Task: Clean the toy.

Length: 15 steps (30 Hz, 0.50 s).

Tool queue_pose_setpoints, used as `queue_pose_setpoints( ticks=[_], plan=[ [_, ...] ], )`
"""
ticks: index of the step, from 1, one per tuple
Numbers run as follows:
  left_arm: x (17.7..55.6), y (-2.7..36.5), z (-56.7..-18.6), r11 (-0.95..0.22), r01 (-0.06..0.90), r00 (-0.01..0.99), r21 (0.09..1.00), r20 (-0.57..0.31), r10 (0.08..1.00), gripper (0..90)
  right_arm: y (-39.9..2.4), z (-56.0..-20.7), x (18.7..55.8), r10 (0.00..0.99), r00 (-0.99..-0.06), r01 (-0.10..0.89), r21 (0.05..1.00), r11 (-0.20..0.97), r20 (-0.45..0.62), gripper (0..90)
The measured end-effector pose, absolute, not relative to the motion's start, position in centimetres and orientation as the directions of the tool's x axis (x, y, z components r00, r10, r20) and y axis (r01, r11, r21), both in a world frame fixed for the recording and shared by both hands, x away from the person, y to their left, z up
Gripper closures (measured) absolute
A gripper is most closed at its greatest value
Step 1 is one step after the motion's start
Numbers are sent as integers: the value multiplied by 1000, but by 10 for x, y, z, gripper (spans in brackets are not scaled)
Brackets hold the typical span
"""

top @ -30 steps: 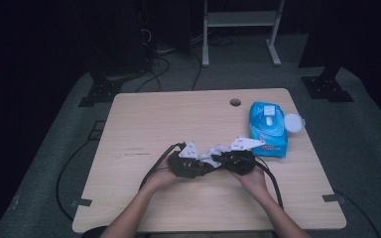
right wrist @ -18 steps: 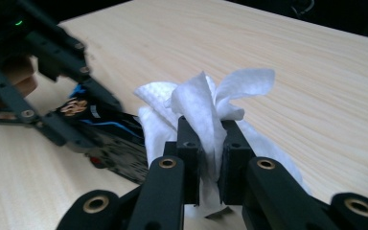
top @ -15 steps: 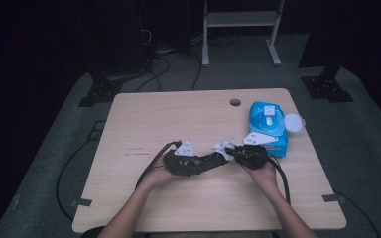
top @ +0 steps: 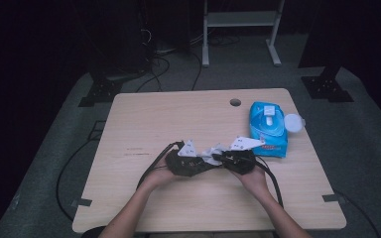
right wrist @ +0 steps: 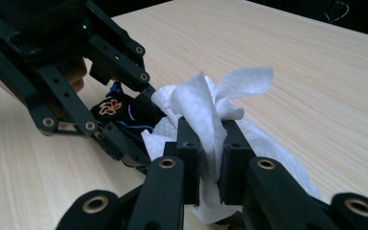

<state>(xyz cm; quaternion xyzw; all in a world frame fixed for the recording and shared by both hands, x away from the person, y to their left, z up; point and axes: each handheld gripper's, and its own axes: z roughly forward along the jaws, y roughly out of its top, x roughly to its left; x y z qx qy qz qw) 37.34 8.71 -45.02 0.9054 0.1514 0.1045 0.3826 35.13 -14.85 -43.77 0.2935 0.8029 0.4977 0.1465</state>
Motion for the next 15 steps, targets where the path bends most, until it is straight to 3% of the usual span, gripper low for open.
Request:
queue_pose_setpoints(
  ticks=[7,11,13,15],
  plan=[
    [377,98,-447,-683,191,944,705,59,325,572,-171,-439,359,674,-735,366,881,301,75,810],
    [378,99,-447,-681,206,943,703,44,331,564,-167,-438,357,664,-743,364,883,295,84,809],
    [377,95,-446,-685,200,942,701,54,330,501,-157,-437,354,641,-764,344,888,304,76,809],
    [375,91,-445,-693,188,942,696,70,327,516,-150,-435,351,620,-781,331,890,313,72,809]
  ],
)
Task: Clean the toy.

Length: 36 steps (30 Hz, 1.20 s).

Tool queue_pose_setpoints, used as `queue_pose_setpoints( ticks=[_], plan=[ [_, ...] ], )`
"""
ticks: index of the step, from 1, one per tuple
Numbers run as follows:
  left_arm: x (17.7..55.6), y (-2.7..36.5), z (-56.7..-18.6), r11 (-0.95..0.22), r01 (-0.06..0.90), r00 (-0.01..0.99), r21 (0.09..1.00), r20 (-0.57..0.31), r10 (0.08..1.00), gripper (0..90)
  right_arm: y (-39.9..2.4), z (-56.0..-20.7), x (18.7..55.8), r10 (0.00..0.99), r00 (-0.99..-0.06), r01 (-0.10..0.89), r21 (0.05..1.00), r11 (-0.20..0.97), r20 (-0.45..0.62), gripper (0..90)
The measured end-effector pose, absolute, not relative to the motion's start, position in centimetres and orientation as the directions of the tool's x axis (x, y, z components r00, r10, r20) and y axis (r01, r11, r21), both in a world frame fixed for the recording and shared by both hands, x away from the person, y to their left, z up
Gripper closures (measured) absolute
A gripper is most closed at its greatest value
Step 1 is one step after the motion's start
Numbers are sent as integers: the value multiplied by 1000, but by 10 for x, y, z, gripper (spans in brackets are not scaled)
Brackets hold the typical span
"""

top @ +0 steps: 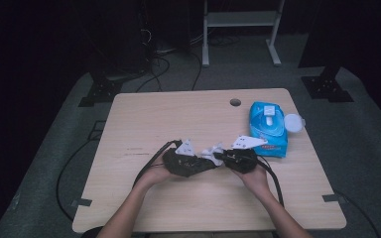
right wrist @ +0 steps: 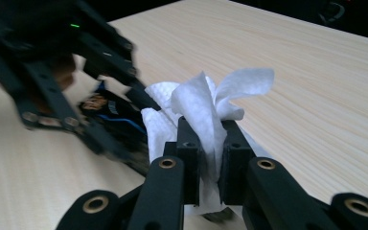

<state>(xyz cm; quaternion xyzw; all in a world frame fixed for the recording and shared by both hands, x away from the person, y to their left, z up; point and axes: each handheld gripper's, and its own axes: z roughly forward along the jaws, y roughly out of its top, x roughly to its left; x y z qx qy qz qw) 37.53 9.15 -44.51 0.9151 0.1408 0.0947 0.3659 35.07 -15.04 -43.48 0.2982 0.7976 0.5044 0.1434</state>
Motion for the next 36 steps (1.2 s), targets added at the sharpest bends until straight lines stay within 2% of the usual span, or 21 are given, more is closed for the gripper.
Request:
queue_pose_setpoints(
  ticks=[2,6,11,19,27,33,36],
  plan=[
    [374,90,-445,-709,172,942,684,97,322,542,-148,-434,350,613,-788,321,892,318,65,809],
    [375,96,-444,-696,189,944,692,67,323,571,-150,-439,352,621,-781,330,885,329,60,810],
    [376,98,-444,-701,185,946,688,68,316,573,-159,-439,355,647,-759,350,883,312,73,809],
    [376,96,-444,-702,186,943,687,75,324,571,-150,-438,351,617,-784,333,885,325,69,809],
    [378,103,-443,-712,176,949,680,76,307,573,-165,-442,359,659,-747,370,876,308,84,809],
    [378,98,-441,-704,191,943,684,70,325,549,-160,-441,357,641,-758,377,884,276,123,809],
    [376,89,-440,-722,184,936,667,105,335,498,-152,-439,353,610,-781,366,888,278,131,809]
  ],
)
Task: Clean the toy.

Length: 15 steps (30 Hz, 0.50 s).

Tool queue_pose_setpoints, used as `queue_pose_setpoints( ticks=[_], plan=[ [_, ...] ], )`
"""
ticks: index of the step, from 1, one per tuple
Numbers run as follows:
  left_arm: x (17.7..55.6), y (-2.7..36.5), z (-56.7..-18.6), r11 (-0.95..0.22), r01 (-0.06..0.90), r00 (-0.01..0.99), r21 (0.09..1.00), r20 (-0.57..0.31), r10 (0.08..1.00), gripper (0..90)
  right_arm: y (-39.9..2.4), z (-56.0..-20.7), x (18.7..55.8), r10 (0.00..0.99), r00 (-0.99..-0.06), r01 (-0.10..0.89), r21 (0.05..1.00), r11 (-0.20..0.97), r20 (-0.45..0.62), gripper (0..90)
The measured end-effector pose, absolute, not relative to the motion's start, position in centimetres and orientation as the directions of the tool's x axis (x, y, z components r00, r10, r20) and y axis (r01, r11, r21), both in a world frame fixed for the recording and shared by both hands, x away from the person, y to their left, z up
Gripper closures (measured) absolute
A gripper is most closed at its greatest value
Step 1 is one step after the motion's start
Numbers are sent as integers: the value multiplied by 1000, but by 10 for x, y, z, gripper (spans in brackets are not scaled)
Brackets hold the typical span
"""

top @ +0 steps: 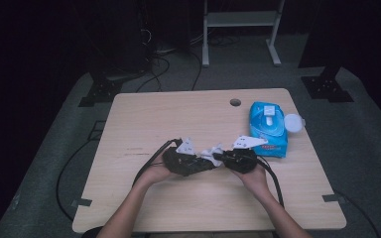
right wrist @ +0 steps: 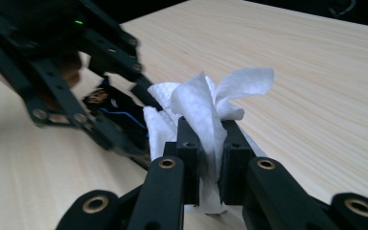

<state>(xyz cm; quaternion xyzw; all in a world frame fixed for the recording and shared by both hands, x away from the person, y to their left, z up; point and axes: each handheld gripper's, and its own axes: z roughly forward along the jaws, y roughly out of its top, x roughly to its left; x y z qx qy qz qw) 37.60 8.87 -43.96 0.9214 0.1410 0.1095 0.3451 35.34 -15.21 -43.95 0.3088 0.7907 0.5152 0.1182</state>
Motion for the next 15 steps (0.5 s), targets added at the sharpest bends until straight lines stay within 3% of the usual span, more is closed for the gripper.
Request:
queue_pose_setpoints(
  ticks=[5,15],
  plan=[
    [373,87,-439,-741,158,939,652,133,317,557,-145,-441,351,596,-793,356,891,283,127,808],
    [375,96,-438,-740,166,945,652,108,307,565,-166,-450,361,654,-745,401,870,287,128,808]
  ],
)
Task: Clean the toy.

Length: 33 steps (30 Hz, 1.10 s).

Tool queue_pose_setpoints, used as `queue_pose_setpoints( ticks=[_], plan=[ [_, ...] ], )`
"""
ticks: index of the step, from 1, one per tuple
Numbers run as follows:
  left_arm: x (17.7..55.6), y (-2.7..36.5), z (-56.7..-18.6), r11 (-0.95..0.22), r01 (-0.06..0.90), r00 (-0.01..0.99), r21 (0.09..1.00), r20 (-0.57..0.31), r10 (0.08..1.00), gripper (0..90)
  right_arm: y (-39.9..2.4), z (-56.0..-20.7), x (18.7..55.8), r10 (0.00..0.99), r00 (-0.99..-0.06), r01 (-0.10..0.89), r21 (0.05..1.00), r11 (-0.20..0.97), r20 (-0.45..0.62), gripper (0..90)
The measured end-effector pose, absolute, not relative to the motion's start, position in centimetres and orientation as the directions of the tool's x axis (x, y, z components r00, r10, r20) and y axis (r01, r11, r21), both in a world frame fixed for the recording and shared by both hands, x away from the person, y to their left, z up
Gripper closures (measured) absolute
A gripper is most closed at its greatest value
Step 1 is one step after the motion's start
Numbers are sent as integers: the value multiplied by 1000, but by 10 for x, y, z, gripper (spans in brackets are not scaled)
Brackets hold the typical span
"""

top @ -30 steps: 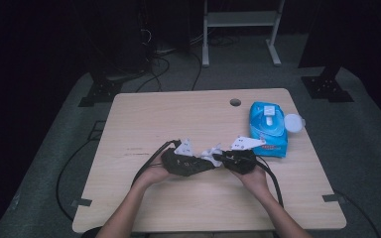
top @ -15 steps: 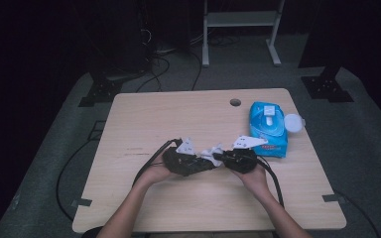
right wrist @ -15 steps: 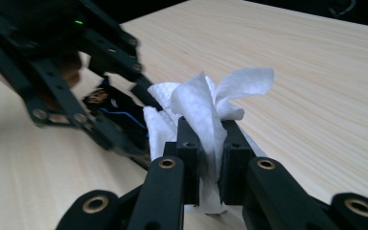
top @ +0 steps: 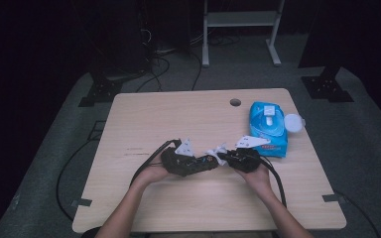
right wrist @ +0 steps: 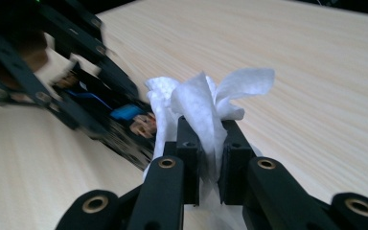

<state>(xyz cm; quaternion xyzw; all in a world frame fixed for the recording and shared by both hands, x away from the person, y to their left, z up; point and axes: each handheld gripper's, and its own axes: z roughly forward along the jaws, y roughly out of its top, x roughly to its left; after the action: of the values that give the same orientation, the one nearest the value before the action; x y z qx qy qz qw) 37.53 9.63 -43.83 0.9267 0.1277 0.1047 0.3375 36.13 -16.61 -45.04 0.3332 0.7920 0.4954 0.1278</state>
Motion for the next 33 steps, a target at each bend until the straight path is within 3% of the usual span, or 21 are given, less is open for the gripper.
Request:
queue_pose_setpoints(
  ticks=[6,7,13,21,29,33],
  plan=[
    [377,84,-434,-734,177,940,656,107,323,508,-165,-454,363,646,-746,427,861,275,164,808],
    [376,74,-433,-751,175,936,636,130,328,471,-165,-454,363,644,-746,428,863,269,170,808],
    [375,52,-441,-817,190,923,545,185,338,465,-166,-454,364,645,-744,431,863,264,175,808],
    [373,52,-437,-816,207,915,540,188,356,566,-170,-455,366,641,-739,448,861,240,206,808],
    [371,65,-429,-771,200,922,605,149,356,574,-170,-455,366,621,-746,459,862,216,242,809],
    [369,67,-423,-751,180,916,635,170,363,575,-171,-443,362,602,-760,430,884,183,245,809]
  ],
)
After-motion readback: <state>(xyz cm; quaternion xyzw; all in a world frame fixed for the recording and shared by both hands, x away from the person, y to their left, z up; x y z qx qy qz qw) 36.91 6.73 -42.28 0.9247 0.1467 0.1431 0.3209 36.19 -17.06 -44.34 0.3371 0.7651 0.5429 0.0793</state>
